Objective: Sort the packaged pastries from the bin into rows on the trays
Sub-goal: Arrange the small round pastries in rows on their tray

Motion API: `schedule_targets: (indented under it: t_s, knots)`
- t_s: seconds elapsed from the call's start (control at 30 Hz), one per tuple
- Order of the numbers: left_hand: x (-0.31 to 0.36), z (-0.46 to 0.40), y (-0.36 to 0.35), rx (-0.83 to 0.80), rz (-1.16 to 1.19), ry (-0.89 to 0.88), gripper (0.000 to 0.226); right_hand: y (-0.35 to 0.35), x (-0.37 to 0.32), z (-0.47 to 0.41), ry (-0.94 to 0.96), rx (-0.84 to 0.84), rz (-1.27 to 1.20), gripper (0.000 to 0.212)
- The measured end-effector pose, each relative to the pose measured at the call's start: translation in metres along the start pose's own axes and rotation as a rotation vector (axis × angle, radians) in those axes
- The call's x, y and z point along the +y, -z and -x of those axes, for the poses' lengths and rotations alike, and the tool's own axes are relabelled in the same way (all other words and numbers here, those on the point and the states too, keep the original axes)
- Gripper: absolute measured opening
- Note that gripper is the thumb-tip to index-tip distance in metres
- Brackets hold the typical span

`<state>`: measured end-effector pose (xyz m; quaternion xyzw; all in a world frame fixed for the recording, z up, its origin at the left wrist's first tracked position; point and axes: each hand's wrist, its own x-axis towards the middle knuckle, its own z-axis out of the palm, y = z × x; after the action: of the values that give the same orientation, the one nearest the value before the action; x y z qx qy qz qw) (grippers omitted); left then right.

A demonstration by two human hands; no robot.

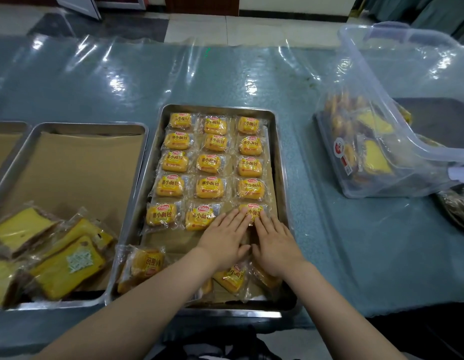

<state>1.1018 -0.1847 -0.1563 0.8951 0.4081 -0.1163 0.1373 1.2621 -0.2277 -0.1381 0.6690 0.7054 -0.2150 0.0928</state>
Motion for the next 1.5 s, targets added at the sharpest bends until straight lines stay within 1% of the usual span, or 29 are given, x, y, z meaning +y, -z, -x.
schedule_targets:
  t_s: [0.07, 0.17, 0.33, 0.47, 0.53, 0.6, 0.67, 0.73, 0.8, 0.9, 0.97, 1.07, 1.2, 1.3, 1.4, 1.5]
  knots:
    - [-0.002, -0.003, -0.001, 0.002, 0.014, -0.004, 0.07, -0.002, 0.002, -0.001, 0.005, 0.015, -0.036, 0.071]
    - [-0.004, -0.001, -0.001, 0.018, 0.114, -0.023, 0.066, -0.001, 0.004, 0.001, 0.017, 0.036, -0.097, 0.07]
    - [-0.006, 0.009, 0.007, 0.099, 0.199, -0.053, 0.065, 0.003, 0.007, 0.012, 0.04, 0.174, -0.319, 0.059]
    - [-0.01, 0.026, 0.01, 0.131, 0.239, -0.078, 0.073, 0.01, 0.014, 0.028, 0.04, 0.207, -0.433, 0.051]
    - [-0.01, 0.038, 0.012, 0.151, 0.292, -0.098, 0.063, 0.013, 0.016, 0.035, 0.028, 0.213, -0.467, 0.041]
    - [-0.009, 0.05, 0.015, 0.145, 0.339, -0.098, 0.045, 0.014, 0.018, 0.041, 0.016, 0.218, -0.466, 0.031]
    - [-0.006, 0.059, 0.015, 0.105, 0.349, -0.086, 0.035, 0.011, 0.019, 0.045, 0.016, 0.164, -0.431, 0.027]
    - [-0.005, 0.064, 0.012, 0.048, 0.339, -0.079, 0.04, 0.008, 0.017, 0.047, 0.039, 0.07, -0.363, 0.036]
    - [-0.005, 0.067, 0.008, 0.008, 0.32, -0.072, 0.045, 0.003, 0.013, 0.049, 0.061, -0.009, -0.3, 0.055]
    - [-0.005, 0.068, 0.006, 0.011, 0.278, -0.04, 0.048, -0.007, 0.006, 0.05, 0.1, -0.1, -0.259, 0.083]
    - [-0.004, 0.069, 0.006, 0.027, 0.261, 0.0, 0.049, -0.011, 0.005, 0.049, 0.103, -0.123, -0.269, 0.086]
    - [-0.007, 0.072, 0.004, 0.037, 0.255, 0.04, 0.05, -0.008, 0.006, 0.045, 0.067, -0.102, -0.393, 0.069]
    - [-0.013, 0.077, 0.003, 0.028, 0.235, 0.067, 0.046, 0.001, 0.011, 0.035, -0.019, -0.145, -0.739, 0.041]
    - [-0.016, 0.078, 0.004, 0.023, 0.237, 0.082, 0.045, 0.002, 0.015, 0.029, -0.081, -0.141, -0.883, 0.032]
    - [-0.015, 0.078, 0.005, 0.008, 0.242, 0.082, 0.043, 0.005, 0.017, 0.027, -0.124, -0.131, -0.884, 0.021]
    - [-0.013, 0.077, 0.002, -0.016, 0.293, 0.065, 0.047, 0.006, 0.017, 0.028, -0.102, -0.098, -0.712, 0.015]
